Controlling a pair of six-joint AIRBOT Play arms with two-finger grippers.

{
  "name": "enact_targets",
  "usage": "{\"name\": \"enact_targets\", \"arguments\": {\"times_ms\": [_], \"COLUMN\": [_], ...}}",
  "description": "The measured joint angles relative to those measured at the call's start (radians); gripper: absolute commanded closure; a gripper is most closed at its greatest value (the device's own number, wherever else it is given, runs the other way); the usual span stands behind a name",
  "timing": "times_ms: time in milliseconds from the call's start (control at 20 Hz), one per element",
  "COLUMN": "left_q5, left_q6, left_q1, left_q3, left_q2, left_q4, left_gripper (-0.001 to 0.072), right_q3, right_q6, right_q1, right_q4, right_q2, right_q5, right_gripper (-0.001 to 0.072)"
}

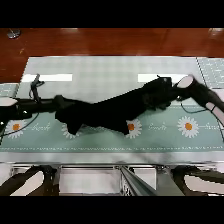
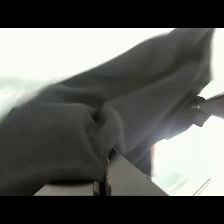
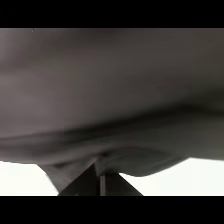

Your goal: Fold the shirts.

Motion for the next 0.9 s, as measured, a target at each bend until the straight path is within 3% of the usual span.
{"name": "enact_targets", "arguments": {"times_ms": [200, 400, 600, 900], "left_q5": [-0.075, -0.145, -0.269, -0.38], "left_q6": [-0.016, -0.135, -0.292, -0.395], "left_q1": [0.07, 0.119, 0.172, 0.134], "left_q3": [0.354, 0.809, 1.184, 1.341], "left_q2": [0.035, 0.075, 0.153, 0.357], "left_q4": [-0.127, -0.089, 0.147, 0.434], "left_gripper": [0.0682, 0.0682, 0.0682, 0.0682], "right_q3": [0.484, 0.896, 0.998, 1.017], "right_q6": [0.042, 0.068, 0.066, 0.075], "right_q1": [-0.062, -0.117, -0.134, -0.14], "right_q4": [-0.069, -0.15, -0.237, -0.407], "right_q2": [0.086, 0.233, 0.476, 0.747], "right_q5": [0.075, 0.165, 0.196, 0.237], "right_gripper": [0.0691, 0.0691, 0.0691, 0.0691]}}
